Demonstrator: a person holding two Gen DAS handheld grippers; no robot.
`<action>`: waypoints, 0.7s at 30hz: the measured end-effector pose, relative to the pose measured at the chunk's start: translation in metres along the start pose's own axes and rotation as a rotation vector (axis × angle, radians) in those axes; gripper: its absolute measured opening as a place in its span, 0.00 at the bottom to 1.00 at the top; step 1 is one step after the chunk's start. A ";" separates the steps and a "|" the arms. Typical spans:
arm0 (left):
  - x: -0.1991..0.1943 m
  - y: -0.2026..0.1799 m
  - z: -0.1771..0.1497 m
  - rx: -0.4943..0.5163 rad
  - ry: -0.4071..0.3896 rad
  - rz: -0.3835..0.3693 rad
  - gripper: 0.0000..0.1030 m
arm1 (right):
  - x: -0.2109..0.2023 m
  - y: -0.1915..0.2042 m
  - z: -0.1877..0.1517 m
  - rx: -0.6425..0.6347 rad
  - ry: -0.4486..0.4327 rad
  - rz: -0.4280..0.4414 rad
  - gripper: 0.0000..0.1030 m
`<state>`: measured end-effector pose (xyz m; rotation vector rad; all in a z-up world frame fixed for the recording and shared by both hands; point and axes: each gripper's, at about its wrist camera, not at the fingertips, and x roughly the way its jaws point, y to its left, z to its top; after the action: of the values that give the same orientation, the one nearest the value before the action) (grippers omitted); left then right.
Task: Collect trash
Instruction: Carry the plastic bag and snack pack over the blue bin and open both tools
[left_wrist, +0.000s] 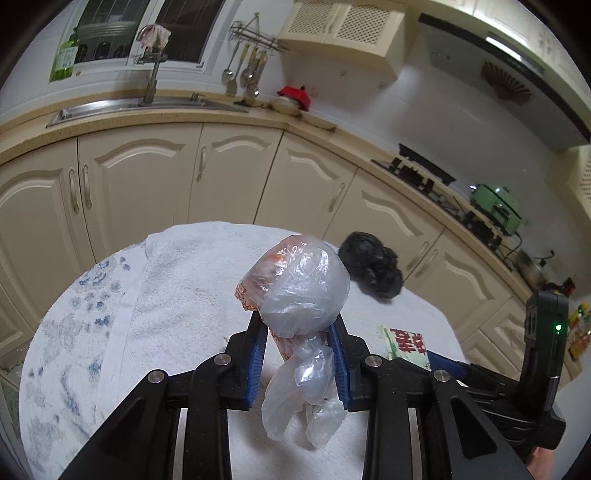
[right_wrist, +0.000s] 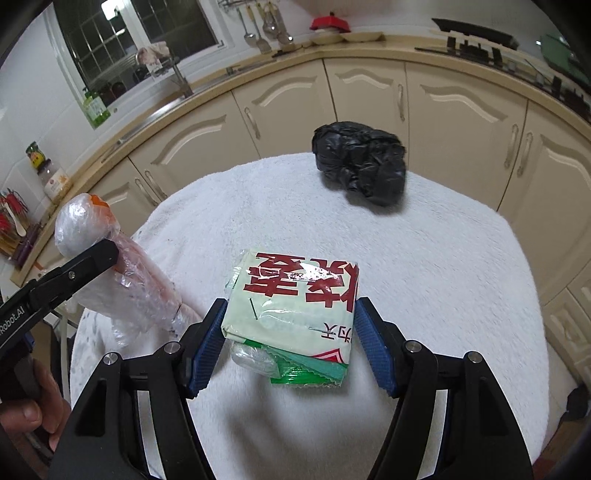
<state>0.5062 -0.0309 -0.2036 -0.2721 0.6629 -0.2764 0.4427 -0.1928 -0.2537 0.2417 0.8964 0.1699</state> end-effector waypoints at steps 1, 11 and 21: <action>-0.005 -0.003 -0.003 0.008 -0.005 -0.006 0.27 | -0.006 -0.002 -0.002 0.001 -0.008 0.002 0.68; -0.051 -0.047 -0.031 0.083 -0.061 -0.038 0.27 | -0.070 -0.023 -0.020 0.027 -0.102 0.011 0.68; -0.098 -0.122 -0.047 0.195 -0.123 -0.148 0.27 | -0.155 -0.065 -0.039 0.091 -0.245 0.005 0.68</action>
<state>0.3821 -0.1189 -0.1428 -0.1502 0.4907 -0.4592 0.3199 -0.2886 -0.1785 0.3424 0.6608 0.1017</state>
